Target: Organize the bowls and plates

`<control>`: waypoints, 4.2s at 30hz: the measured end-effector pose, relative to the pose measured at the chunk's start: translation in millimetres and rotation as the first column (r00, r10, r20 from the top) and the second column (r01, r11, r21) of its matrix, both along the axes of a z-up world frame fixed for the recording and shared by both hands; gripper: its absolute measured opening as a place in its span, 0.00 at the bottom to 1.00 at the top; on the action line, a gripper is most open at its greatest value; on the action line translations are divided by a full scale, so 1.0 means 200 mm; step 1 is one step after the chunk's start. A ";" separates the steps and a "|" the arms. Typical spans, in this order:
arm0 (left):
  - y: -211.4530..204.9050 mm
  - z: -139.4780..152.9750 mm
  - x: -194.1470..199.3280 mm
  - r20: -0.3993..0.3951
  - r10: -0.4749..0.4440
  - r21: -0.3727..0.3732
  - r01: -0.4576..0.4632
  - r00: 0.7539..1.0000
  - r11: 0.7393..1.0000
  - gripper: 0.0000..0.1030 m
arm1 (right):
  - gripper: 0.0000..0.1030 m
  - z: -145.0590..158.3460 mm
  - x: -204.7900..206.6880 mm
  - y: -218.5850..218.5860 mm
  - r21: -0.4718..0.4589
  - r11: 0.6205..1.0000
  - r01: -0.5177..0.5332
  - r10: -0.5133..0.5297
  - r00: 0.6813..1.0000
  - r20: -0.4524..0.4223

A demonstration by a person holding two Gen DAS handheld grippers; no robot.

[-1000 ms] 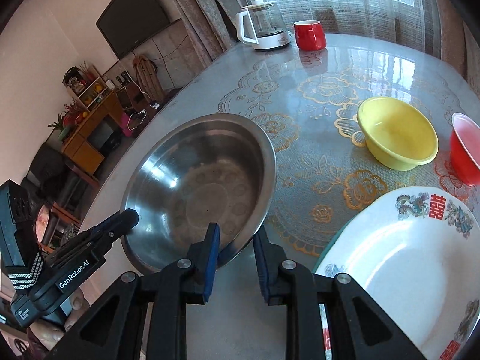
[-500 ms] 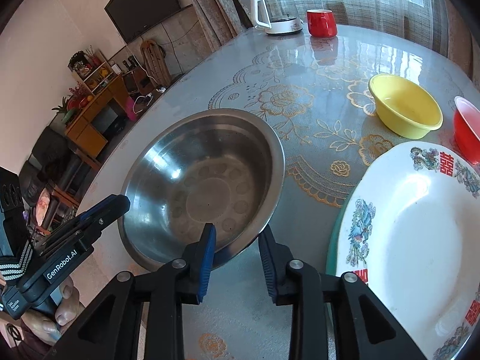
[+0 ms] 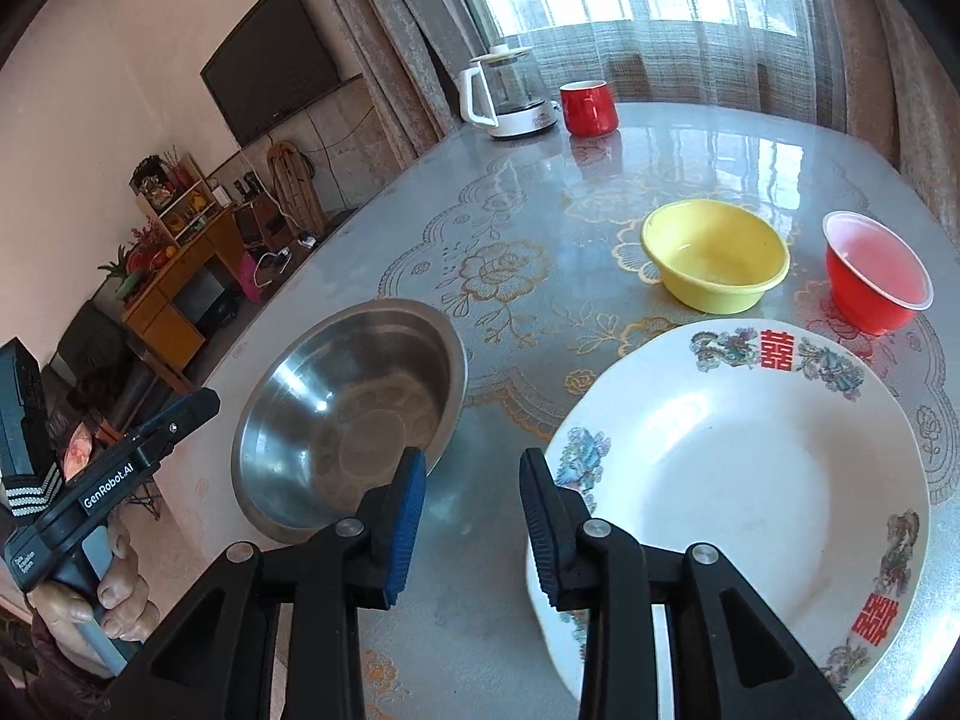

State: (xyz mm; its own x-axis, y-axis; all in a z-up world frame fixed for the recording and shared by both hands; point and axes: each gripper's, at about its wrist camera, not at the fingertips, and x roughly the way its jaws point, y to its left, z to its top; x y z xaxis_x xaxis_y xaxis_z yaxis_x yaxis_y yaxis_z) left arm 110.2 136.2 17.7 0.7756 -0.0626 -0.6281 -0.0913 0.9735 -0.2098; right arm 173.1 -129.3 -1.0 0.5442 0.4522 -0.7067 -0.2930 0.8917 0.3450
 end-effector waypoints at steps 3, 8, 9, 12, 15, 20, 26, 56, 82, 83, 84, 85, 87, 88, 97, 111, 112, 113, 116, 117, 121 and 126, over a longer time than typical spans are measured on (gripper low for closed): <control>-0.08 0.03 0.05 0.001 -0.044 -0.002 0.044 0.999 0.999 0.34 | 0.32 0.01 0.05 -0.16 0.039 0.995 0.095 -0.095 0.996 -0.002; -0.23 0.04 0.19 -0.048 -0.099 -0.006 0.099 0.994 0.995 0.34 | 0.32 -0.03 0.17 -0.41 0.115 0.963 0.246 -0.239 0.969 -0.071; -0.26 0.05 0.21 -0.051 -0.105 -0.005 0.104 0.993 0.995 0.34 | 0.31 -0.04 0.19 -0.44 0.124 0.956 0.267 -0.258 0.963 -0.082; -0.36 0.07 0.29 -0.056 -0.146 -0.015 0.146 0.988 0.989 0.34 | 0.27 -0.08 0.27 -0.54 0.149 0.938 0.313 -0.297 0.947 -0.119; -0.46 0.09 0.38 -0.066 -0.193 -0.010 0.193 0.979 0.981 0.42 | 0.25 -0.10 0.34 -0.59 0.152 0.927 0.342 -0.322 0.936 -0.141; -0.66 0.08 0.55 -0.093 -0.253 0.006 0.254 0.963 0.967 0.47 | 0.24 -0.14 0.48 -0.64 0.160 0.918 0.363 -0.334 0.925 -0.183; -0.83 0.04 0.81 -0.153 -0.294 -0.110 0.279 0.944 0.954 0.47 | 0.24 -0.15 0.64 -0.65 0.154 0.909 0.386 -0.351 0.911 -0.215; -1.01 -0.01 0.90 -0.168 -0.314 -0.113 0.298 0.934 0.948 0.19 | 0.12 -0.08 0.70 -0.60 0.088 0.946 0.313 -0.297 0.942 -0.157; -0.51 0.11 0.20 -0.020 -0.232 -0.104 0.229 0.972 0.968 0.19 | 0.12 0.04 0.20 -0.13 0.102 0.988 0.118 -0.113 0.992 -0.053; -0.48 0.10 0.18 -0.020 -0.222 -0.103 0.219 0.975 0.970 0.19 | 0.12 0.04 0.19 -0.10 0.100 0.989 0.107 -0.102 0.993 -0.053; -0.46 0.09 0.16 -0.021 -0.211 -0.103 0.208 0.977 0.973 0.19 | 0.12 0.03 0.18 -0.07 0.100 0.990 0.097 -0.092 0.994 -0.055; -0.43 0.08 0.15 -0.022 -0.199 -0.105 0.195 0.980 0.975 0.19 | 0.12 0.03 0.18 -0.04 0.100 0.991 0.086 -0.081 0.995 -0.056; -0.37 0.07 0.11 -0.022 -0.181 -0.109 0.177 0.983 0.978 0.19 | 0.12 0.02 0.16 0.03 0.095 0.993 0.064 -0.059 0.997 -0.055; -0.35 0.07 0.09 -0.021 -0.173 -0.109 0.170 0.985 0.979 0.19 | 0.12 0.02 0.16 0.05 0.093 0.994 0.053 -0.048 0.997 -0.055; -0.18 0.02 -0.05 -0.024 -0.122 -0.115 0.118 0.992 0.986 0.19 | 0.12 -0.04 0.11 0.24 0.079 0.996 -0.030 0.035 0.997 -0.070; -0.01 -0.15 -0.09 -0.092 -0.059 -0.161 0.043 0.994 0.986 0.18 | 0.12 -0.16 0.11 0.43 0.022 0.995 -0.101 0.103 0.988 -0.119; -0.01 -0.15 -0.10 -0.086 -0.061 -0.160 0.046 0.994 0.986 0.18 | 0.12 -0.17 0.11 0.43 0.017 0.995 -0.101 0.103 0.987 -0.125; -0.01 -0.15 -0.10 -0.084 -0.061 -0.153 0.048 0.995 0.987 0.18 | 0.12 -0.18 0.12 0.44 0.015 0.995 -0.101 0.103 0.986 -0.129; 0.00 -0.15 -0.10 -0.085 -0.061 -0.159 0.047 0.994 0.986 0.18 | 0.12 -0.17 0.11 0.45 0.005 0.995 -0.101 0.101 0.987 -0.123; 0.01 -0.15 -0.09 -0.085 -0.061 -0.163 0.047 0.994 0.986 0.18 | 0.12 -0.17 0.10 0.46 0.002 0.995 -0.102 0.101 0.987 -0.122; 0.02 -0.15 -0.09 -0.084 -0.066 -0.167 0.051 0.994 0.985 0.18 | 0.13 -0.18 0.10 0.46 0.005 0.995 -0.103 0.103 0.987 -0.120; 0.00 -0.15 -0.06 -0.092 -0.075 -0.165 0.059 0.993 0.985 0.18 | 0.13 -0.17 0.09 0.44 0.005 0.996 -0.093 0.093 0.990 -0.110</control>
State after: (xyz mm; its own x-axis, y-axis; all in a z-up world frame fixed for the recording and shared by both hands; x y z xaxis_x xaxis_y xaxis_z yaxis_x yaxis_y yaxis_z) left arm 97.7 136.9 -12.1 0.7018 -0.2195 -0.6777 -0.0544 0.9320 -0.3582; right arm 190.5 -40.7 -36.0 0.4184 0.4973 -0.7601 -0.3347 0.8623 0.3799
